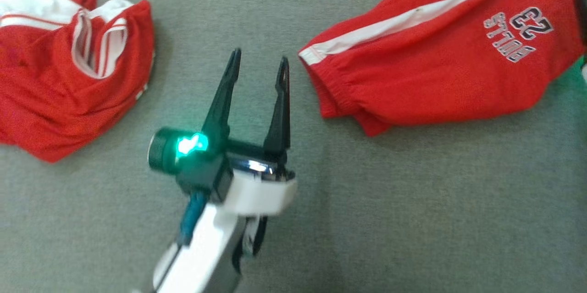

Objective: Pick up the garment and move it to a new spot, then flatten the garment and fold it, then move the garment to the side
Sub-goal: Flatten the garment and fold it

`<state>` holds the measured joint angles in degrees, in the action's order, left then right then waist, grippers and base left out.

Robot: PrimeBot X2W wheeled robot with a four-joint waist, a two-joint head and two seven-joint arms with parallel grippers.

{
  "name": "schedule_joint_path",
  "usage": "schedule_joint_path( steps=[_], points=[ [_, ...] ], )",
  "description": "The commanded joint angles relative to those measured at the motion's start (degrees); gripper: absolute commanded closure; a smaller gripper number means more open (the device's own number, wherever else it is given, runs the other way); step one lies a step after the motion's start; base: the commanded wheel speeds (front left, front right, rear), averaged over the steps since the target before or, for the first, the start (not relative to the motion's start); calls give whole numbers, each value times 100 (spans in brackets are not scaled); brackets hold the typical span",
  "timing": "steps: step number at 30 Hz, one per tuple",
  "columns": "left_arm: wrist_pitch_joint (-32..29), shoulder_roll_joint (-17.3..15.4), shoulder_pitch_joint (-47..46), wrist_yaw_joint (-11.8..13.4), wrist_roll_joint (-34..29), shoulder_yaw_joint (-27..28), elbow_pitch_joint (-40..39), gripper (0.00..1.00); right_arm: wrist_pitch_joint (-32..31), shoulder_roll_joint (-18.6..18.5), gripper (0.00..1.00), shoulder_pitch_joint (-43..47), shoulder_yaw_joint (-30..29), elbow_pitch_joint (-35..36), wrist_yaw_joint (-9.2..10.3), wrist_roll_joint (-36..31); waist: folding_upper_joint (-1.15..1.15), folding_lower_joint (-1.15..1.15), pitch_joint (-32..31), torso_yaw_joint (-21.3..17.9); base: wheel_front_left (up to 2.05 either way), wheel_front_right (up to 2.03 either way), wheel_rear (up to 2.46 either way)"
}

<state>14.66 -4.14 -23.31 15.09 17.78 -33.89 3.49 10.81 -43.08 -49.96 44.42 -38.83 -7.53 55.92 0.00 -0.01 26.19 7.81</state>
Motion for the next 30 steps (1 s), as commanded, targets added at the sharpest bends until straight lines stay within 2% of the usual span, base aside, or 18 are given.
schedule_joint_path(
  steps=[1, 8, 9, 10, 11, 17, 30],
  points=[
    [31, 26, 205, 66, -178, 186, -357, 0, -258, -184, 0, 269, 131, 12, 4, 245, 0, 1, -19, 111, 0, 0, 0],
    [32, 104, 761, 235, -810, 100, -792, 0, -1160, -285, 0, 468, 457, -371, 4, 1036, 0, 1, -100, 471, 0, 0, 0],
    [33, 109, 804, 247, -843, 97, -815, 0, -1243, -261, 6, 487, 485, -406, 4, 1128, 0, 1, -123, 491, 0, 0, 0],
    [33, 113, 845, 258, -863, 99, -832, 0, -1264, -245, 47, 496, 498, -406, 4, 1210, 0, 1, -149, 498, 0, 0, 0],
    [33, 116, 883, 268, -870, 108, -847, 0, -1277, -227, 100, 512, 509, -389, 4, 1298, 0, 1, -182, 491, 0, 0, 0],
    [33, 123, 1006, 274, -869, 206, -869, 0, -1106, -265, 100, 563, 574, -195, 4, 1586, 0, 1, -360, 254, 0, 0, 0],
    [33, 125, 945, 103, -972, 460, -783, 0, -425, -611, 100, 864, 625, -668, 4, 1835, 0, 1, -490, -837, 0, 0, 0]
  ],
)
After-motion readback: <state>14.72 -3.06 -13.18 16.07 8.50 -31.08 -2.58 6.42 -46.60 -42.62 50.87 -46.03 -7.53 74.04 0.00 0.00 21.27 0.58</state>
